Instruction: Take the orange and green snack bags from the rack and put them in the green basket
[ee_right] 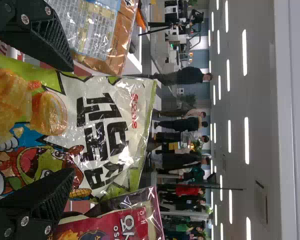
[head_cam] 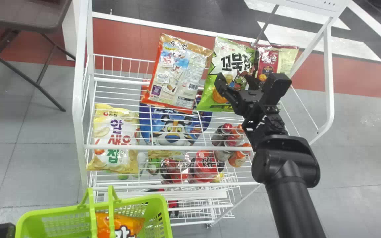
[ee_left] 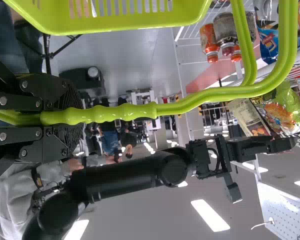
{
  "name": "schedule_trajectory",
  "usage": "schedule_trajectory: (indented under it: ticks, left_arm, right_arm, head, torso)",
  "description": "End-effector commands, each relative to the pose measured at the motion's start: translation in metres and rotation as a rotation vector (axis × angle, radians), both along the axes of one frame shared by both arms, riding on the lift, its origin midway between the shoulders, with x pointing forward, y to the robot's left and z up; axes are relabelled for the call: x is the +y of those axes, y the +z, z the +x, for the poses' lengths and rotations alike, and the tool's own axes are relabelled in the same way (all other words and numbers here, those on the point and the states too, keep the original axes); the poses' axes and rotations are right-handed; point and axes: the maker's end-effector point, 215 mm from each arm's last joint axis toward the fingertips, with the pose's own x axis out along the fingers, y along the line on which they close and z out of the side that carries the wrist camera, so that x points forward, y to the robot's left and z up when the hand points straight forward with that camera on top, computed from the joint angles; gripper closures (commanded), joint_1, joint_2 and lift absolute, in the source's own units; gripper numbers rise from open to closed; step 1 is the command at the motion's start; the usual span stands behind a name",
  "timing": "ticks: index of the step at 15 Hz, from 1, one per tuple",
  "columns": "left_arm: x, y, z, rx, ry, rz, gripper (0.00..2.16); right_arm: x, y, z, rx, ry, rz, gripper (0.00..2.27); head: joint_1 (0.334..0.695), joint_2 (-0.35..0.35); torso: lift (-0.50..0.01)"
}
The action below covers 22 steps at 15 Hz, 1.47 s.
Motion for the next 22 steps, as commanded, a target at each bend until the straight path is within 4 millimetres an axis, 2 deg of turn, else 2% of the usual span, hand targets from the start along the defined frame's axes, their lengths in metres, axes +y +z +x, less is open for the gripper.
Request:
schedule_trajectory:
  ticks: [1,4,6,7,8,9,10,11,12,15,22]
  left_arm:
    - [0.001,0.0,0.001,-0.001,0.002,0.0,2.15]
    - [0.001,-0.002,0.002,0.003,0.003,0.0,2.15]
    - [0.001,-0.001,0.003,0.002,0.003,-0.001,2.15]
    - [0.001,-0.001,0.003,0.002,0.003,-0.001,2.15]
    - [0.001,-0.001,0.003,0.002,0.003,-0.001,2.15]
    - [0.001,-0.002,0.002,0.004,0.003,-0.001,2.15]
    - [0.001,-0.002,0.003,0.004,0.004,-0.003,2.15]
    - [0.001,-0.001,0.003,0.002,0.003,-0.003,2.15]
    - [0.0,-0.001,0.002,0.004,0.001,-0.002,2.15]
    - [0.0,0.0,0.002,0.004,-0.001,-0.001,2.15]
    - [-0.001,0.001,0.002,0.002,-0.005,-0.001,2.15]
  right_arm:
    - [-0.004,-0.006,0.006,-0.001,-0.006,-0.011,0.13]
    - [-0.003,-0.013,0.011,0.014,-0.004,-0.019,0.26]
    - [-0.001,-0.018,0.013,0.027,-0.001,-0.025,0.49]
    - [-0.001,-0.021,0.013,0.036,-0.001,-0.024,0.8]
    - [0.0,-0.02,0.014,0.035,0.001,-0.025,1.23]
    - [0.0,-0.021,0.014,0.039,0.001,-0.022,1.51]
    - [0.002,-0.022,0.013,0.043,0.004,-0.022,1.66]
    - [0.002,-0.023,0.013,0.046,0.004,-0.022,1.71]
    - [-0.001,-0.022,0.012,0.043,-0.001,-0.014,1.94]
    - [-0.003,-0.019,0.008,0.035,-0.001,-0.01,2.01]
    - [-0.002,0.008,0.009,-0.011,0.023,0.02,2.01]
  head:
    - [0.695,-0.35]
    - [0.695,-0.35]
    - [0.695,-0.35]
    - [0.695,-0.35]
    - [0.695,-0.35]
    - [0.695,-0.35]
    - [0.695,-0.35]
    - [0.695,-0.35]
    - [0.695,-0.35]
    - [0.695,-0.35]
    - [0.695,-0.35]
  torso:
    - [0.0]
    - [0.0]
    - [0.0]
    - [0.0]
    - [0.0]
    - [0.0]
    - [0.0]
    - [0.0]
    - [0.0]
    - [0.0]
    - [0.0]
